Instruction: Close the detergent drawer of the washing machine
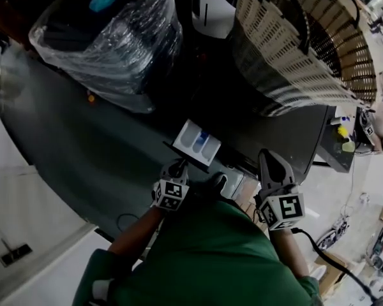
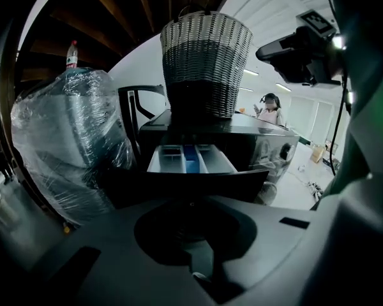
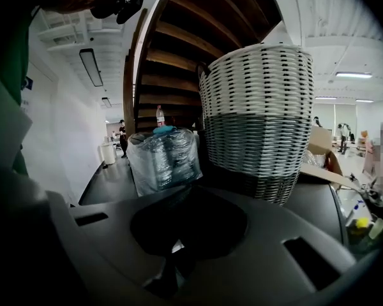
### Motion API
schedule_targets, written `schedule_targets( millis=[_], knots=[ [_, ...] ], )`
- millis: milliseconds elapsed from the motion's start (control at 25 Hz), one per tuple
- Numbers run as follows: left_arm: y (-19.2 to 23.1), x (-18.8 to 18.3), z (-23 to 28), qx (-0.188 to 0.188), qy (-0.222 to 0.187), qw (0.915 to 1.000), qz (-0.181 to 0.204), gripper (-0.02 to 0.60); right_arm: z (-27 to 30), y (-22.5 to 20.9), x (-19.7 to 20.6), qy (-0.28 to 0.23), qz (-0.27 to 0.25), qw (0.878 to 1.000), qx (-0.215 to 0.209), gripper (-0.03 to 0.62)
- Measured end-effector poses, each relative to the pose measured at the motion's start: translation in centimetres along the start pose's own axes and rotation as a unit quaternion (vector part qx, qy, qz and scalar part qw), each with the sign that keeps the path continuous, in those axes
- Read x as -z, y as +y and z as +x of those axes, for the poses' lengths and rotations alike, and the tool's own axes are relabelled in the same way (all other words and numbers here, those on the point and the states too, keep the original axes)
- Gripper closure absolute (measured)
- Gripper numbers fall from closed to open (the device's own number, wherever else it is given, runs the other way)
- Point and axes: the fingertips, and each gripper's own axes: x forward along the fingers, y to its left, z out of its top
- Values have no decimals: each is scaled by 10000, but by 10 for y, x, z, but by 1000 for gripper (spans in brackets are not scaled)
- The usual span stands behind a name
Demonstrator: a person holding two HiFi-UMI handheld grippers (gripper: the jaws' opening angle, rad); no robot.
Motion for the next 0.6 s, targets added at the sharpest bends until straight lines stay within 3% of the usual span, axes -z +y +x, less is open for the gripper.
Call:
schedule_targets(
  millis=[600],
  knots=[
    [13, -55, 56, -131, -336, 9992, -167, 545, -2, -54, -1, 129, -31, 9996, 268, 572]
  ],
)
